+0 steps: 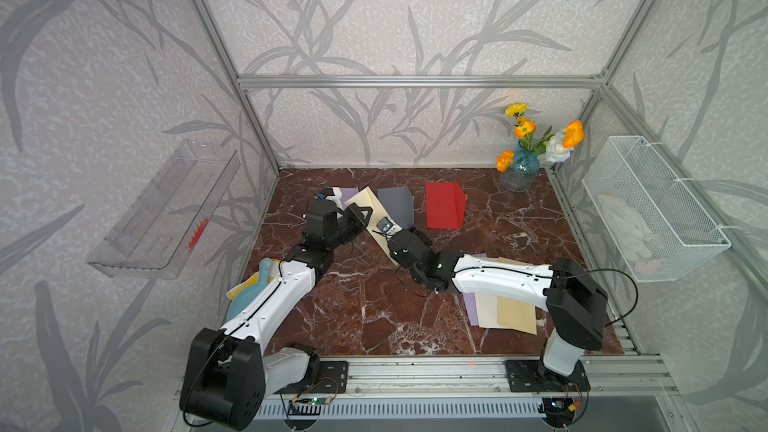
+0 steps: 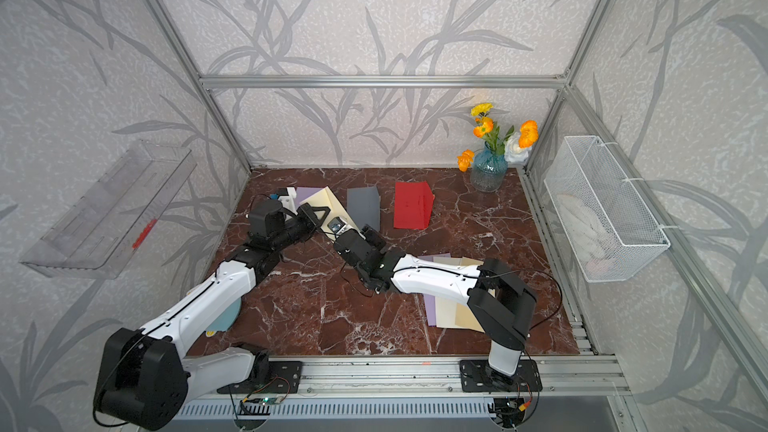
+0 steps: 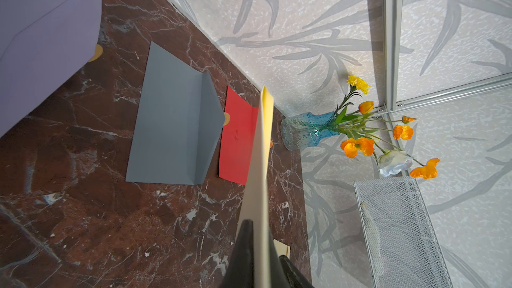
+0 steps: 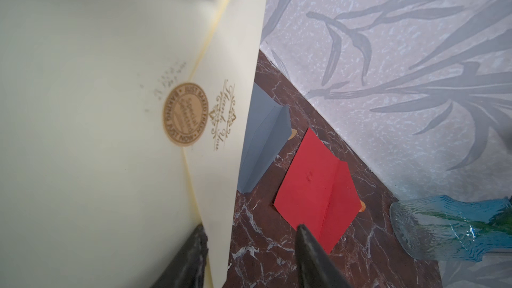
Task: Open the envelope
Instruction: Open the envelope flap on the envelope.
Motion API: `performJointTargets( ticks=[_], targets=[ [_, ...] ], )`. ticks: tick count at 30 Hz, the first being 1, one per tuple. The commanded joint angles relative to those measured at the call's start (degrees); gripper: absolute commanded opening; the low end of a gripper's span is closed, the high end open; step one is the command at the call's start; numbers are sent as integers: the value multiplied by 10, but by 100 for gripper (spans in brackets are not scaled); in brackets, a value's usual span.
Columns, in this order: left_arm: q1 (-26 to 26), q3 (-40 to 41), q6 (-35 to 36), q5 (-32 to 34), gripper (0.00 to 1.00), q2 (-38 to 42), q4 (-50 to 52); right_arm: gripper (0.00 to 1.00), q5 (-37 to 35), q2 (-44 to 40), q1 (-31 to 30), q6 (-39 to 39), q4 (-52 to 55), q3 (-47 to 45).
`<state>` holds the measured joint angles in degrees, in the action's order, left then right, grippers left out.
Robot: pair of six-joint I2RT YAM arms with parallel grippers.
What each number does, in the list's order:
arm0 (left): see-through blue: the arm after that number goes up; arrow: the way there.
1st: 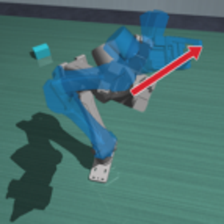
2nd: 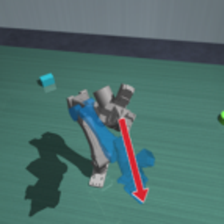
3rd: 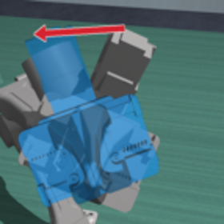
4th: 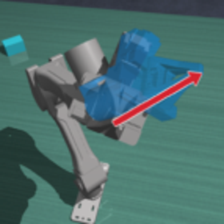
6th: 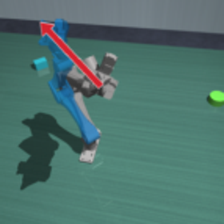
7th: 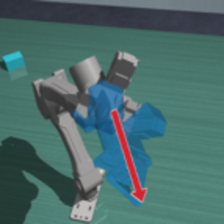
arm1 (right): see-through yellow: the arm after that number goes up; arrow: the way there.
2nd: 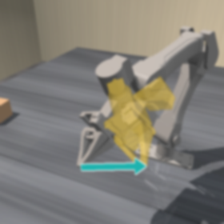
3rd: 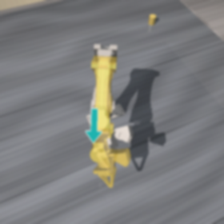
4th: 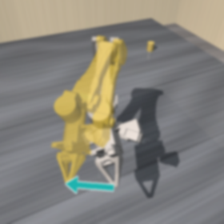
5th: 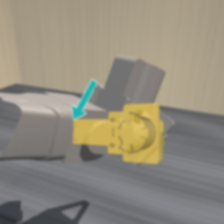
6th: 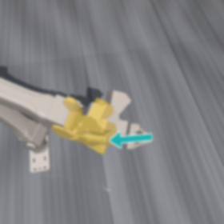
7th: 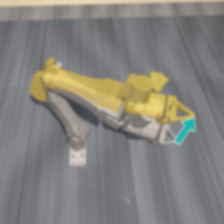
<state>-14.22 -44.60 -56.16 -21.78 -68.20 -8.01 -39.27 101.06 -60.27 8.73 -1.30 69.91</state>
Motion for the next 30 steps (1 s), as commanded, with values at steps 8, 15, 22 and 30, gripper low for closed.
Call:
performJointTargets(
  ticks=[8,15,22,30],
  targets=[
    [-13,-40,16,-37,0,26,107,52,-40,-11,2,44,-109,-26],
    [-17,-44,31,-47,0,24,137,52,-54,-11,2,79,-147,-35],
    [-20,-47,49,-48,0,18,157,52,-59,-14,2,100,-168,-38],
    [-22,-47,54,-56,0,8,154,53,-61,-14,2,111,-176,-37]
  ],
)
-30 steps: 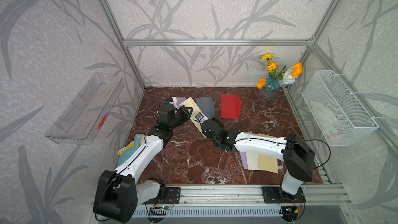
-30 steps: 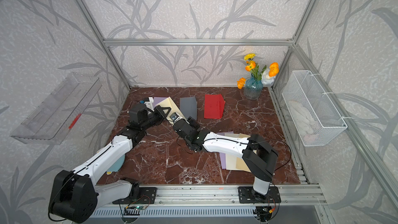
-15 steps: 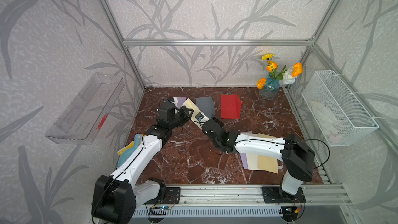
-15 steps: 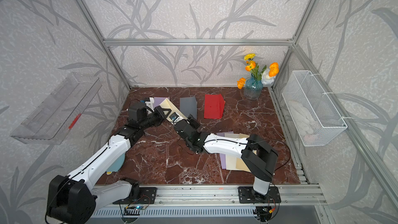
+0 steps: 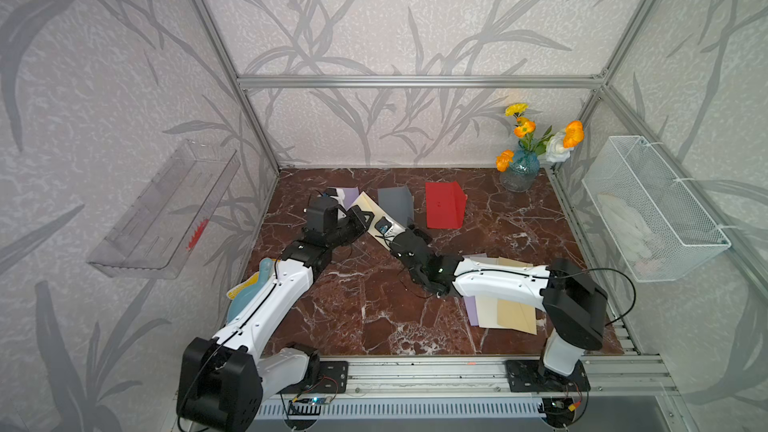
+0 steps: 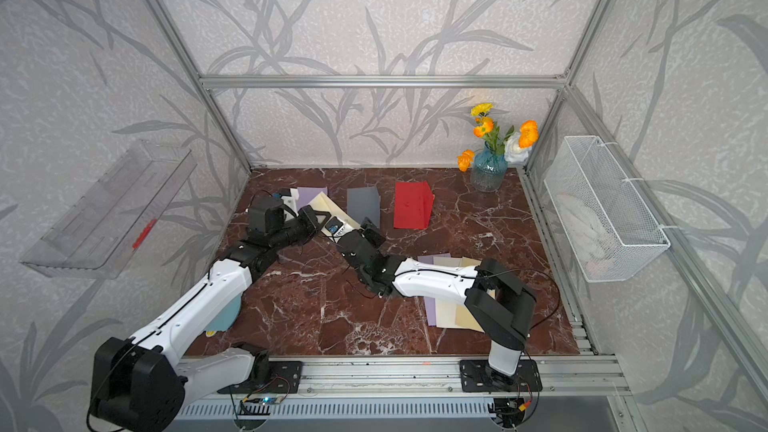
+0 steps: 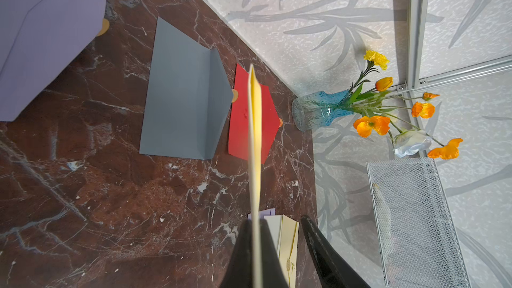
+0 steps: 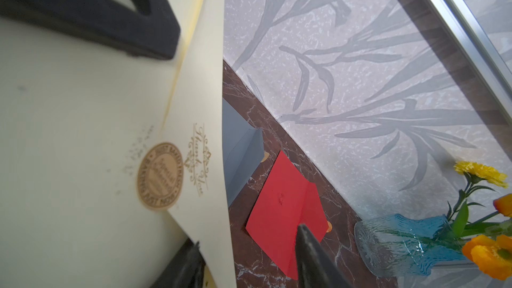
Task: Open the envelope
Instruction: Open the envelope flap on the envelope.
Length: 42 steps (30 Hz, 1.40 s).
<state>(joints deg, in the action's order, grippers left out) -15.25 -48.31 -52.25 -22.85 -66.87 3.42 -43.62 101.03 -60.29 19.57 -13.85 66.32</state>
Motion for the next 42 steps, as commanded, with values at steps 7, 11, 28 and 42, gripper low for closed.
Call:
performJointTargets(
  ticks=[7,11,28,42],
  targets=[
    [-14,-6,16,-48,0,-10,33,52,-16,-12,2,6,-55,2],
    [-15,-7,14,-52,0,-14,28,53,-14,-10,2,9,-55,4],
    [-17,2,14,-63,0,-23,11,55,-14,-1,2,18,-56,21],
    [-21,6,15,-71,0,-36,4,61,-22,8,2,40,-68,33]
  ],
)
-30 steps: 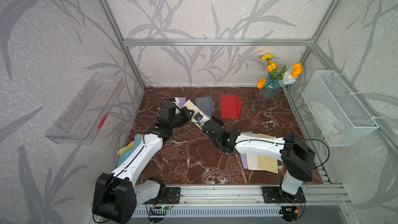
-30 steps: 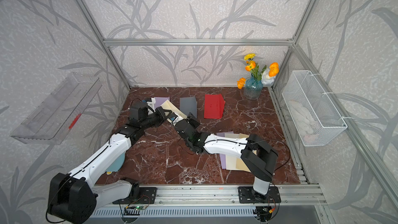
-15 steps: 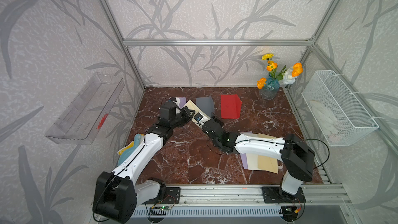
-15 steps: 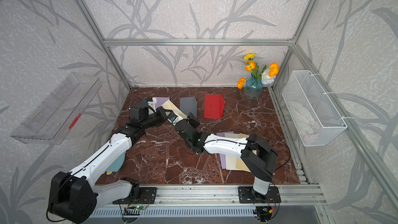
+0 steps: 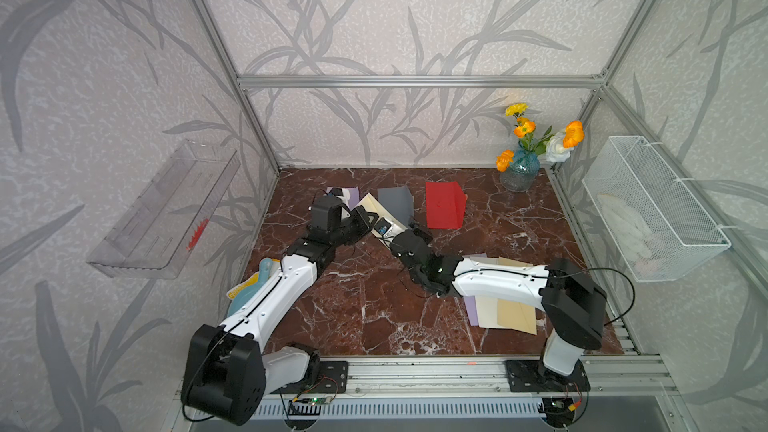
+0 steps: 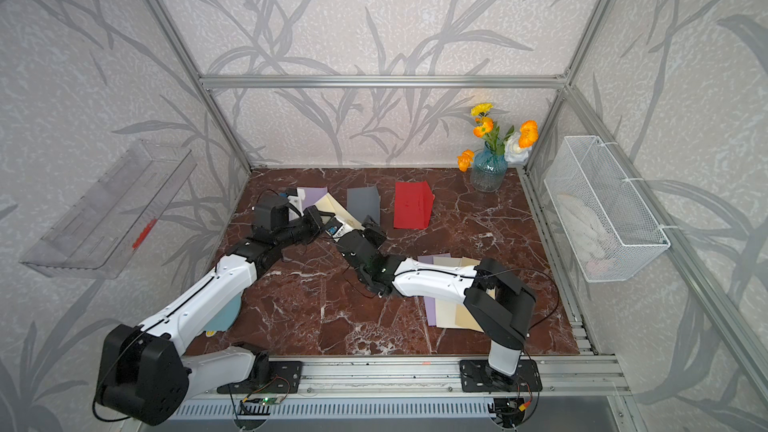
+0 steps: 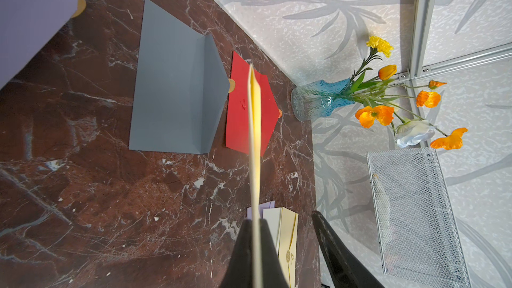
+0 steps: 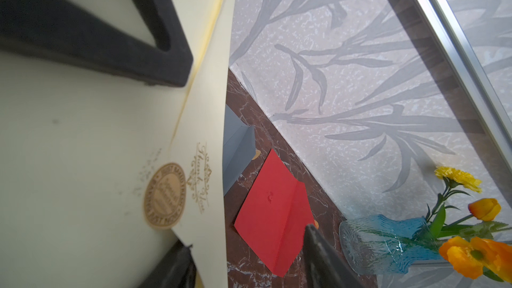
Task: Open the envelope
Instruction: Open the envelope flap on the envelope.
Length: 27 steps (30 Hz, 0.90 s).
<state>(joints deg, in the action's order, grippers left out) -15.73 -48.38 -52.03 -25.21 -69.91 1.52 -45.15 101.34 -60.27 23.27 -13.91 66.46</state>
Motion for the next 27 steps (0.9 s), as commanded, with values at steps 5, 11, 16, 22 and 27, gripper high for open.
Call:
performJointTargets(
  ticks=[5,11,16,22,27],
  targets=[
    [-17,9,14,-48,0,-6,25,62,-8,12,2,14,-73,41],
    [-17,13,13,-49,0,-5,23,64,-9,16,2,30,-88,46],
    [-18,8,19,-51,0,-7,30,65,-9,16,2,36,-93,50],
    [-18,16,22,-60,0,-6,14,67,-9,19,2,52,-104,60],
    [-18,16,27,-65,0,-8,16,68,-7,22,2,60,-114,66]
  ],
)
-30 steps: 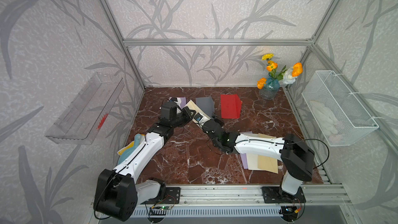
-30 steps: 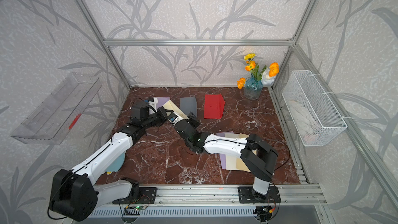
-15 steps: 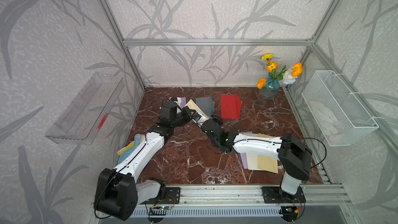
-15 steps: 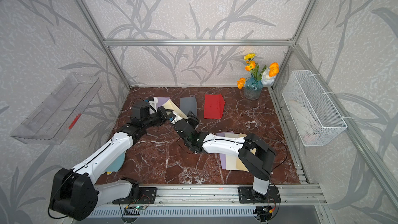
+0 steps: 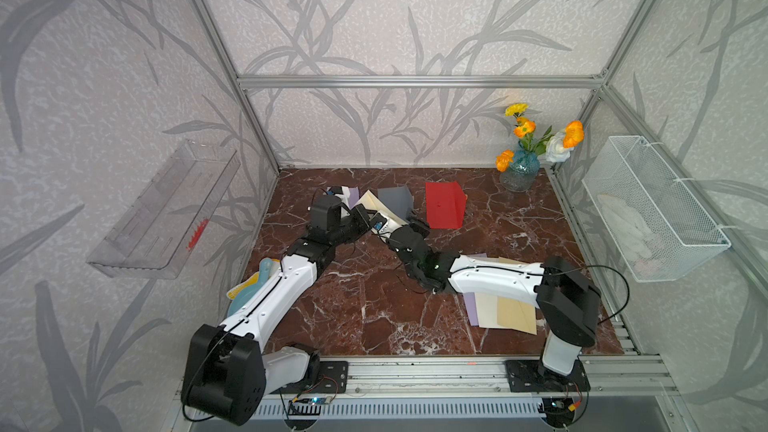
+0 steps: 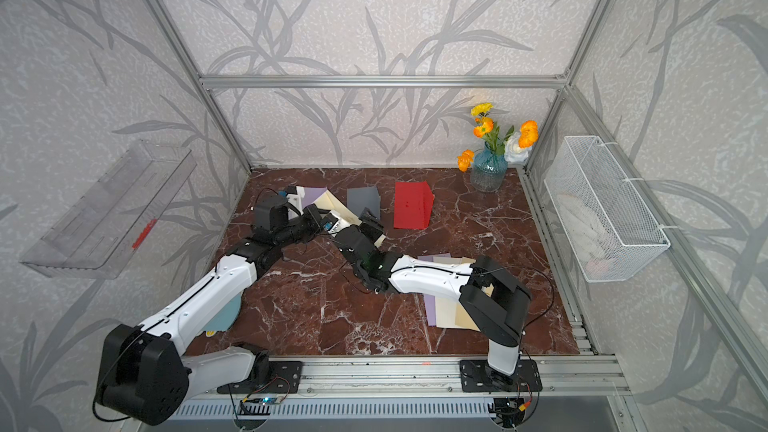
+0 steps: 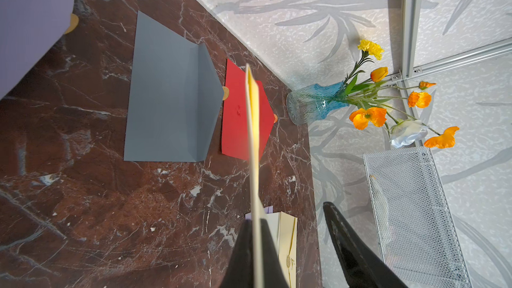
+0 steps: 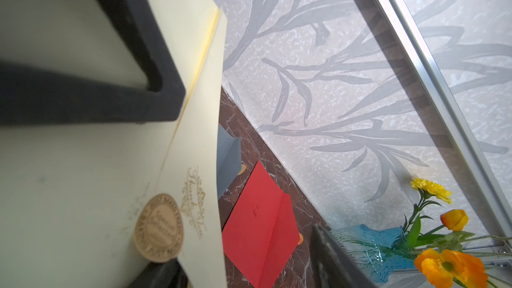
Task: Open the envelope
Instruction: Open the envelope flap on the envelope.
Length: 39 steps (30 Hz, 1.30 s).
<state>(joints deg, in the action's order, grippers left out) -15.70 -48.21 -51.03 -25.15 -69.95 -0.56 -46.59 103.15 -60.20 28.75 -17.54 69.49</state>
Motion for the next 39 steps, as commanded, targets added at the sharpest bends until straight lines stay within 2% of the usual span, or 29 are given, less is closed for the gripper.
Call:
performJointTargets(
  ticks=[1,22,26,29,32,36,39],
  targets=[
    [-18,14,18,-66,0,-8,38,68,6,4,2,6,-78,36],
    [-18,16,20,-65,0,-6,37,71,2,6,12,7,-84,37],
    [-18,10,28,-60,0,1,47,71,7,3,12,-17,-59,35],
    [-18,11,33,-53,0,1,50,72,19,-11,33,-49,-32,28],
    [-17,10,42,-36,0,2,57,74,79,-49,44,-107,24,10],
    [-17,0,53,-29,0,-2,66,75,243,-126,77,-181,68,-50],
    [-16,-8,61,-25,0,-5,76,76,319,-156,90,-207,77,-81]
  ],
)
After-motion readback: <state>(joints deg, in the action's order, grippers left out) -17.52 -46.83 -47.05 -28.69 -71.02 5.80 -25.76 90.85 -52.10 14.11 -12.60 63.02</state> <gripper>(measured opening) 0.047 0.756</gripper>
